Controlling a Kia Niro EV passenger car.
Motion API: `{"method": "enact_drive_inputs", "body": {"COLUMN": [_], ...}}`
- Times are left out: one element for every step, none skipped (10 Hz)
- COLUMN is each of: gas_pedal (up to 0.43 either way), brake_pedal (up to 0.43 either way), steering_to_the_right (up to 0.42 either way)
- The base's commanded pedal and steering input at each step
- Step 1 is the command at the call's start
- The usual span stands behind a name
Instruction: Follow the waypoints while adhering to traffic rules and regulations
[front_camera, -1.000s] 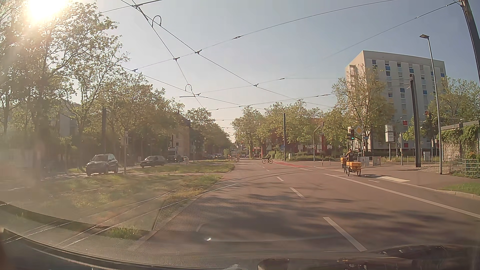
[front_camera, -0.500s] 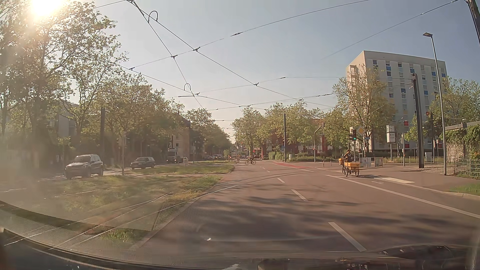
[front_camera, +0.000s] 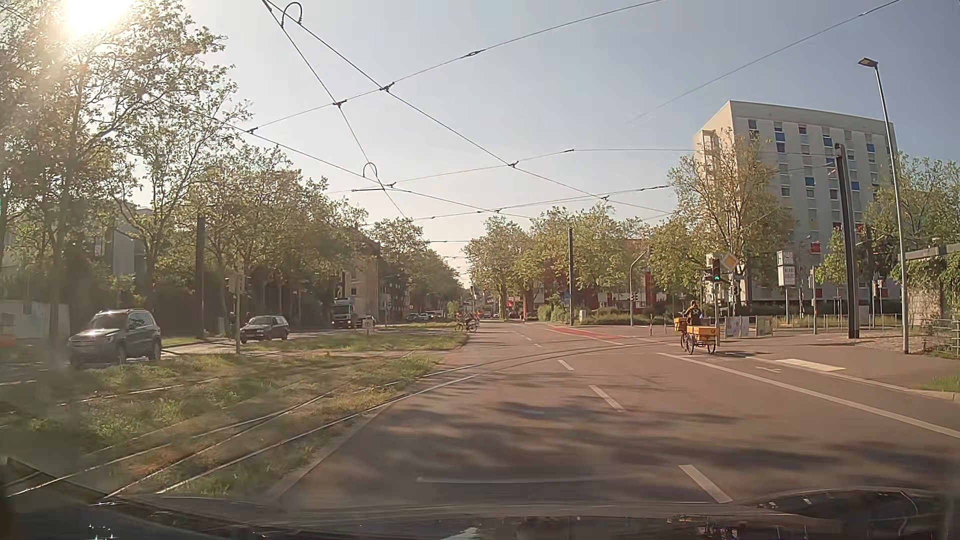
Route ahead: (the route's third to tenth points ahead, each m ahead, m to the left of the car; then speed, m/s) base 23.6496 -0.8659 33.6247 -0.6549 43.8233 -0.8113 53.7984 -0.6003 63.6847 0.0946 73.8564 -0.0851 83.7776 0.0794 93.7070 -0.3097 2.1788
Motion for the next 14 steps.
{"method": "enact_drive_inputs", "body": {"gas_pedal": [0.339, 0.339, 0.339, 0.339, 0.339, 0.339, 0.339, 0.339, 0.339, 0.339, 0.339, 0.339, 0.339, 0.339], "brake_pedal": [0.0, 0.0, 0.0, 0.0, 0.0, 0.0, 0.0, 0.0, 0.0, 0.0, 0.0, 0.0, 0.0, 0.0], "steering_to_the_right": [0.008, 0.008, 0.008, 0.008, 0.009, 0.009, 0.009, 0.009, 0.009, 0.009, 0.009, 0.009, 0.009, 0.009]}}
